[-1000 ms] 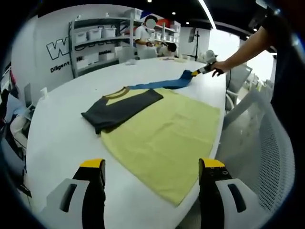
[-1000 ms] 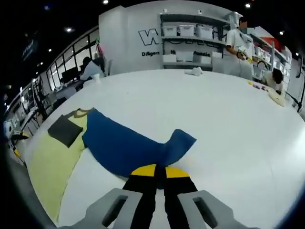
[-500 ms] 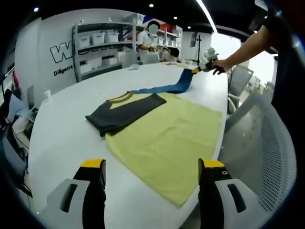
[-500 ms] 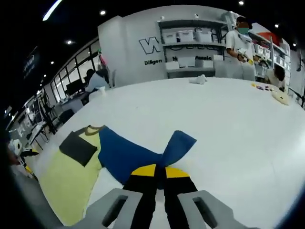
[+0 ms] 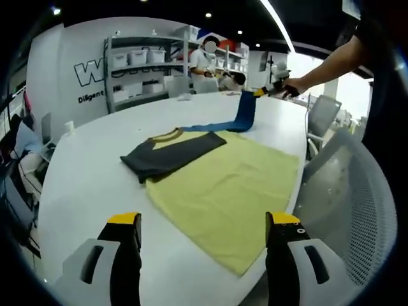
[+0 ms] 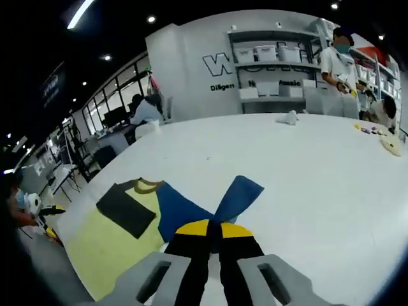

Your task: Fold the garment on the visible template until the final outline fits inside the template.

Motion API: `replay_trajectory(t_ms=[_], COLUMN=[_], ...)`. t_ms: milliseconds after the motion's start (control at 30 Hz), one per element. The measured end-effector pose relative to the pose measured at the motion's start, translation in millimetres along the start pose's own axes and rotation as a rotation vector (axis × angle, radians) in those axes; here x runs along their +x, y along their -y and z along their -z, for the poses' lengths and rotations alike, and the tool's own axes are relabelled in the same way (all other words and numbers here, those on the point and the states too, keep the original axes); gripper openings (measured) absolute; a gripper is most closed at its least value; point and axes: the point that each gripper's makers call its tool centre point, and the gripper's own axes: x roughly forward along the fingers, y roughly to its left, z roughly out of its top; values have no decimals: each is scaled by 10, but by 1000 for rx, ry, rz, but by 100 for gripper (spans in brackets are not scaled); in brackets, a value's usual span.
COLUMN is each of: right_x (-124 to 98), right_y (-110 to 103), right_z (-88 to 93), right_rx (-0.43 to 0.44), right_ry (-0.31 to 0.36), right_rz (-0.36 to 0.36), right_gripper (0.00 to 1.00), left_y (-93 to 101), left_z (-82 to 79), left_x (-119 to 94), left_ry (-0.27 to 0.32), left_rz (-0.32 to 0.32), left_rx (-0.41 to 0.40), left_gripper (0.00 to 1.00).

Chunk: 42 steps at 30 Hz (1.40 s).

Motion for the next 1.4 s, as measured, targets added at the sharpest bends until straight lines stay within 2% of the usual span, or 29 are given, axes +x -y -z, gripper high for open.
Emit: replay_trajectory(t_ms=[300, 567, 733, 1133, 1400], right_x=[96, 143, 172, 309, 396], right_y=[-393, -504, -651, -1359, -1741], right_z=[-360, -398, -465, -880, -1043], right_rx=[-59, -58, -57, -89, -108], right_ry=[37, 12, 18, 79, 98], right_rz=[-74, -71, -108, -253, -331], right_gripper=[0, 0, 0, 0, 0], left_y=[-22, -83, -98, -105, -151], left_z=[-21, -2, -2, 14, 5], left_x=[-30, -78, -98, -98, -138], left_ry=[34, 58, 66, 75, 91], left_rz=[-10, -30, -41, -48, -66], left_rx=[-14, -47, -58, -67, -80], left_gripper=[76, 76, 76, 76, 76])
